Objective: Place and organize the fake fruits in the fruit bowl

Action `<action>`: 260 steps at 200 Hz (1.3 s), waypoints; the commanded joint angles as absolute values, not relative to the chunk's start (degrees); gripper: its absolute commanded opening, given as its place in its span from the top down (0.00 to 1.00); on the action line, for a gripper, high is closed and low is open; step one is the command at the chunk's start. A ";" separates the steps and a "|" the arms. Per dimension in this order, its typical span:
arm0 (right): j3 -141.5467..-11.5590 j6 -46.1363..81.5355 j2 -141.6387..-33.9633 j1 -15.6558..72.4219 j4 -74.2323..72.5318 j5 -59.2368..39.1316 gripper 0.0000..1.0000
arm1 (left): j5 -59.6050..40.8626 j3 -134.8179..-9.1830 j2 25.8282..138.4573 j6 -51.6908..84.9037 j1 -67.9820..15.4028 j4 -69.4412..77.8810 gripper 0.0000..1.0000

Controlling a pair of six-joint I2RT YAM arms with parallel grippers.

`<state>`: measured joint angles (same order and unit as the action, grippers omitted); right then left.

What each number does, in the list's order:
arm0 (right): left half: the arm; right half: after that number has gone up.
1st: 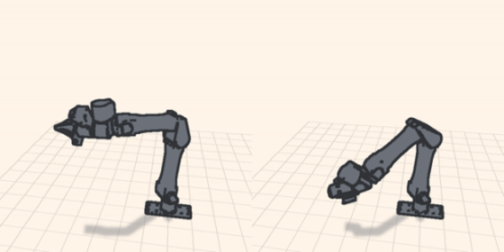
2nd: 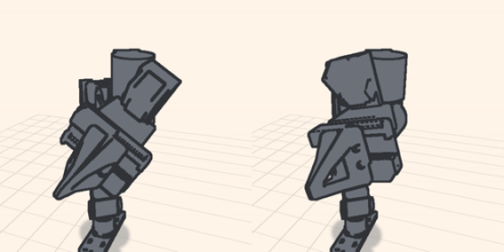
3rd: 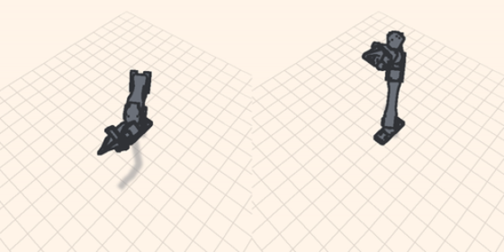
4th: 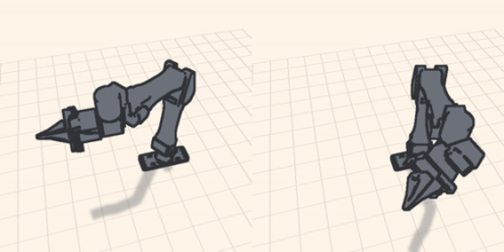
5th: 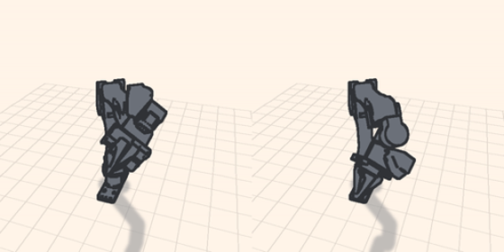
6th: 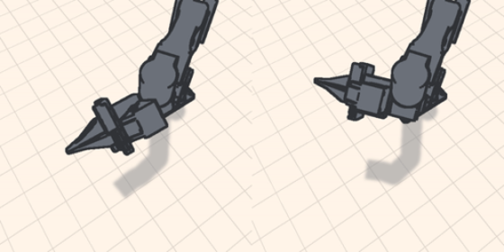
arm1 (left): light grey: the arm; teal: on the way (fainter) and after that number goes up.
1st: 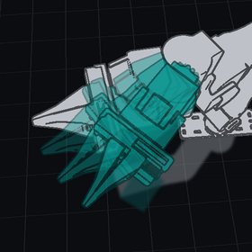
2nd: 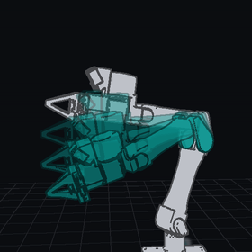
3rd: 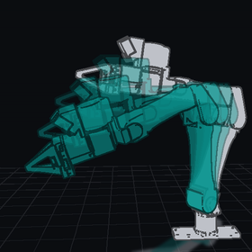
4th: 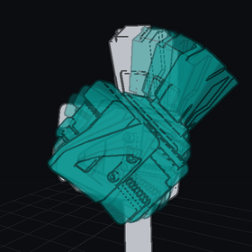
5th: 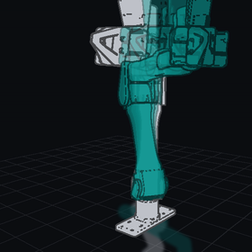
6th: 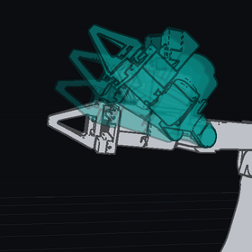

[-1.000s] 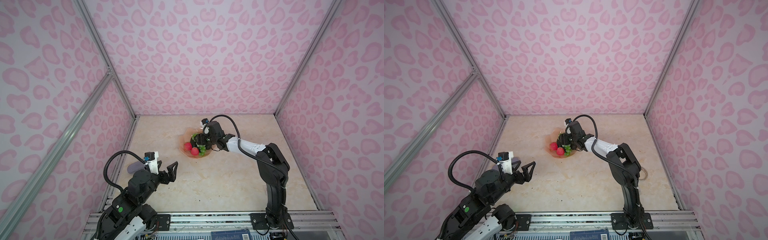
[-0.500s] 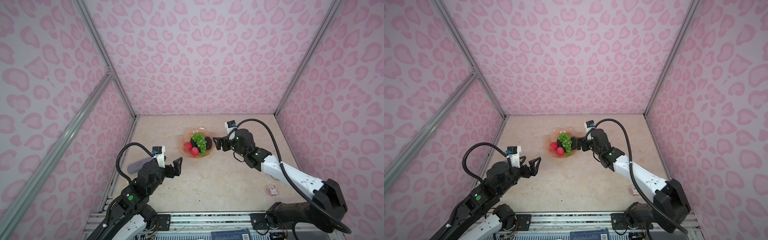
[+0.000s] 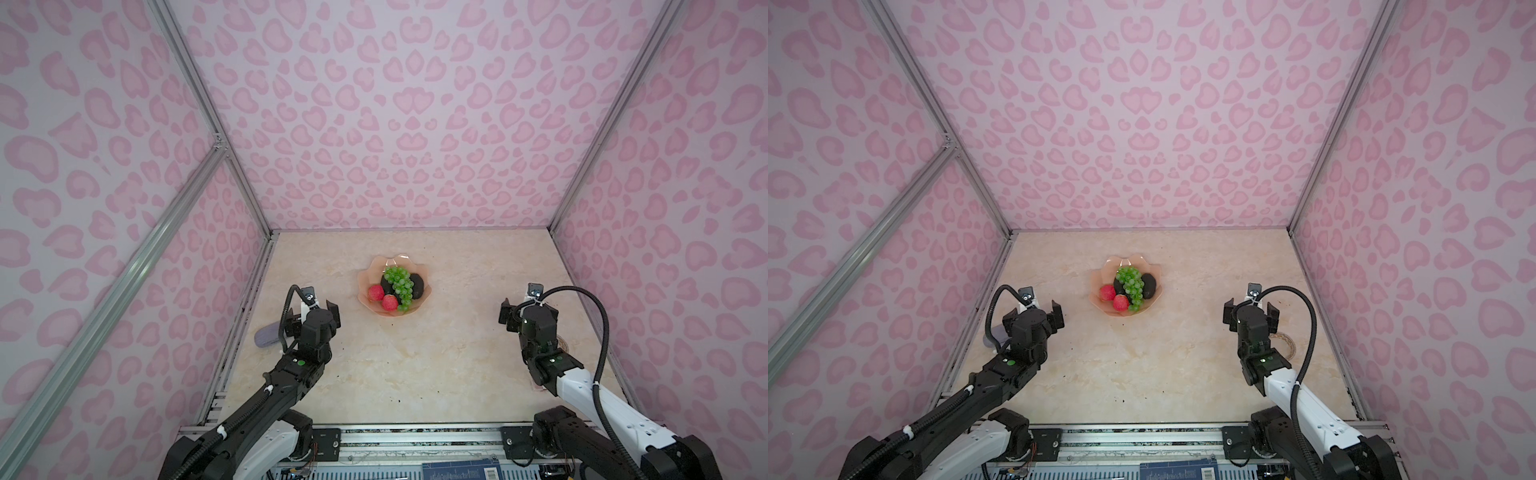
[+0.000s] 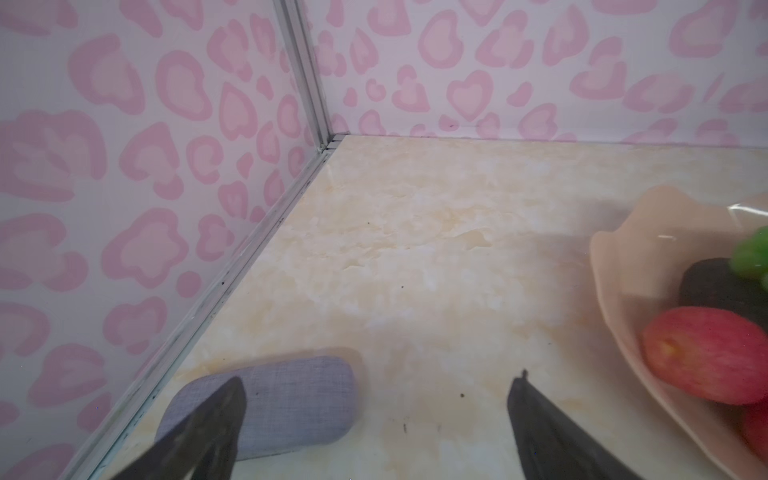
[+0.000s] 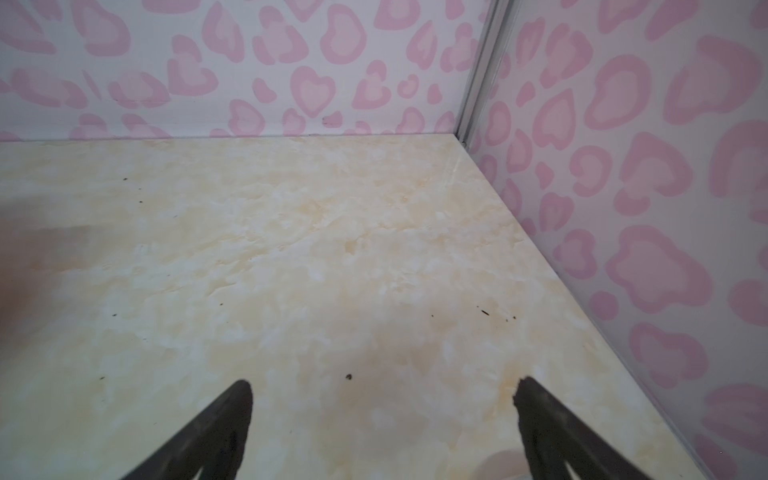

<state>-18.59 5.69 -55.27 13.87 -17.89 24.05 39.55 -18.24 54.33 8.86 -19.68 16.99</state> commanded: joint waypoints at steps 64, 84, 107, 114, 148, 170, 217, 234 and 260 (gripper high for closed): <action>-14.34 0.17 -81.38 4.84 -59.16 15.71 0.01 | 22.74 -12.23 67.27 9.50 -5.02 48.25 0.02; -14.68 -0.71 -89.63 4.76 -67.13 13.17 0.01 | 20.23 -16.61 72.48 6.85 -4.29 47.35 0.02; -15.63 -0.85 -87.26 4.52 -61.90 11.85 0.01 | 19.22 -18.37 75.16 4.27 -3.80 48.38 0.02; -16.47 -0.75 -87.42 4.18 -60.21 11.00 0.01 | 18.56 -17.81 76.12 3.90 -3.47 50.40 0.02; -16.54 -0.53 -88.31 4.12 -61.54 11.20 0.01 | 17.23 -17.48 84.82 3.50 -2.79 59.48 0.02; -17.83 -0.46 -88.01 3.98 -58.57 11.16 0.01 | 16.39 -17.83 83.97 5.71 -0.88 57.42 0.02; -18.65 -0.18 -88.02 3.87 -57.02 11.38 0.01 | 16.60 -17.69 84.11 5.45 -0.89 58.06 0.02; -18.97 -0.01 -88.14 3.76 -56.42 11.50 0.01 | 16.52 -17.97 84.30 5.61 -0.90 57.77 0.02; -19.39 0.04 -88.06 3.75 -55.70 11.74 0.01 | 16.34 -18.37 84.38 5.69 -0.79 57.08 0.02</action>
<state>-19.20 -0.21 -87.94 3.73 -56.21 10.96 16.71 -17.87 84.23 5.61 -0.91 55.29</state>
